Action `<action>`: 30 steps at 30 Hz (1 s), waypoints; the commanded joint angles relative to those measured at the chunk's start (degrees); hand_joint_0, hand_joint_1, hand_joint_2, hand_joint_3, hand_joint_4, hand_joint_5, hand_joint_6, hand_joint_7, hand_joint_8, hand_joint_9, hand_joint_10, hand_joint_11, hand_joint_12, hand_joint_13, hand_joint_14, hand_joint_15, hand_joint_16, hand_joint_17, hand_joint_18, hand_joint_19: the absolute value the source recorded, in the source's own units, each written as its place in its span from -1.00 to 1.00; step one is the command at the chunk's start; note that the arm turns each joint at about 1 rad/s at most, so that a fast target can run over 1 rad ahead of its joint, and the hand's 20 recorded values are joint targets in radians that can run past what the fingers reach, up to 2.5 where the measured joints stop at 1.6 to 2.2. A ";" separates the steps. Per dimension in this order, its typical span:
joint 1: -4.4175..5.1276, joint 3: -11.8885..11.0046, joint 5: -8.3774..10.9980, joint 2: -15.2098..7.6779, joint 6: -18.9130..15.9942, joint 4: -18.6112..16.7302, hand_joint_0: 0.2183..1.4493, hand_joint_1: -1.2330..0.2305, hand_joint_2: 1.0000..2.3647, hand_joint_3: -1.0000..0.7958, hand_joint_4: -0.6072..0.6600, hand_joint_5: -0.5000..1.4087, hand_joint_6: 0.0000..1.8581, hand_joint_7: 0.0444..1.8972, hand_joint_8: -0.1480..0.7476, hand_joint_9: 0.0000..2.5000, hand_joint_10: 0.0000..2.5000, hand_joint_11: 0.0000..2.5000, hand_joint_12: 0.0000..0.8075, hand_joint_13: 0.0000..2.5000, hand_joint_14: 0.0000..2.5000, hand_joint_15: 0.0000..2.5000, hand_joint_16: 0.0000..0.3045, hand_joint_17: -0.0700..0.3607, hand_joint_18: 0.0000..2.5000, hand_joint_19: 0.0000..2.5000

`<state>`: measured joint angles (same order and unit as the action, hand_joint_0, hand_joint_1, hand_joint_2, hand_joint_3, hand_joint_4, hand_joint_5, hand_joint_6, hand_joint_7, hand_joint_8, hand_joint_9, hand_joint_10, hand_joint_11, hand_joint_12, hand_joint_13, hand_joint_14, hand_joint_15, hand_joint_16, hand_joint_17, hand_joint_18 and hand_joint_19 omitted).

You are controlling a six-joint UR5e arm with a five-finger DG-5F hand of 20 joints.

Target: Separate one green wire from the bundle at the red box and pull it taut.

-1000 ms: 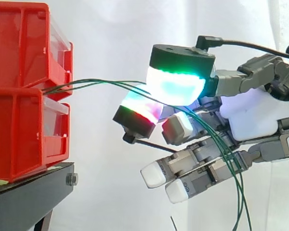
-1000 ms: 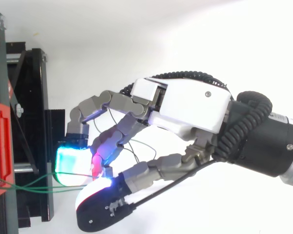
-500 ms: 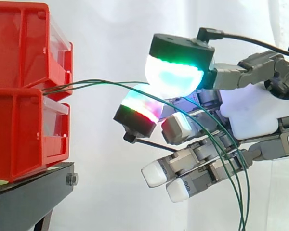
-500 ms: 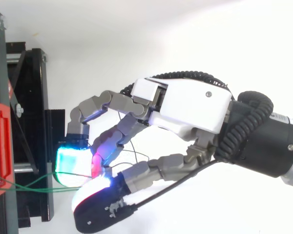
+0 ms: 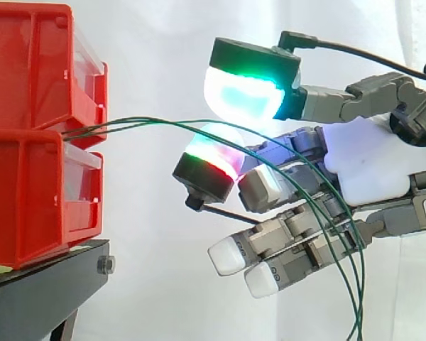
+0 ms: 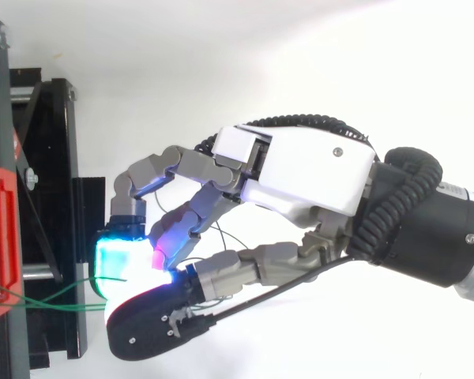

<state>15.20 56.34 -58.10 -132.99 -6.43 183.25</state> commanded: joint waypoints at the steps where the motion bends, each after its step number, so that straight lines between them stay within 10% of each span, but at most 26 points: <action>1: -0.08 0.00 0.00 0.01 0.01 0.00 -0.42 -0.29 -0.99 -0.37 0.02 -0.59 -0.06 0.15 -0.15 -0.03 -0.98 -0.29 -0.18 -0.39 -0.99 -0.64 -0.70 -0.20 -0.52 -0.60; 15: 0.01 0.00 0.00 0.01 0.01 0.00 -0.52 -0.10 -1.00 -0.44 0.07 -0.59 -0.09 0.11 -0.11 -0.02 -0.98 -0.32 -0.13 -0.39 -0.98 -0.64 -0.68 -0.16 -0.52 -0.61; 30: -0.08 0.00 0.00 -0.08 0.01 0.00 -0.40 -0.36 -0.98 -0.18 0.02 -0.59 -0.05 0.16 -0.13 -0.02 -0.98 -0.31 -0.13 -0.38 -0.98 -0.64 -0.68 -0.16 -0.51 -0.61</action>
<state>15.17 56.34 -58.10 -133.01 -6.42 183.21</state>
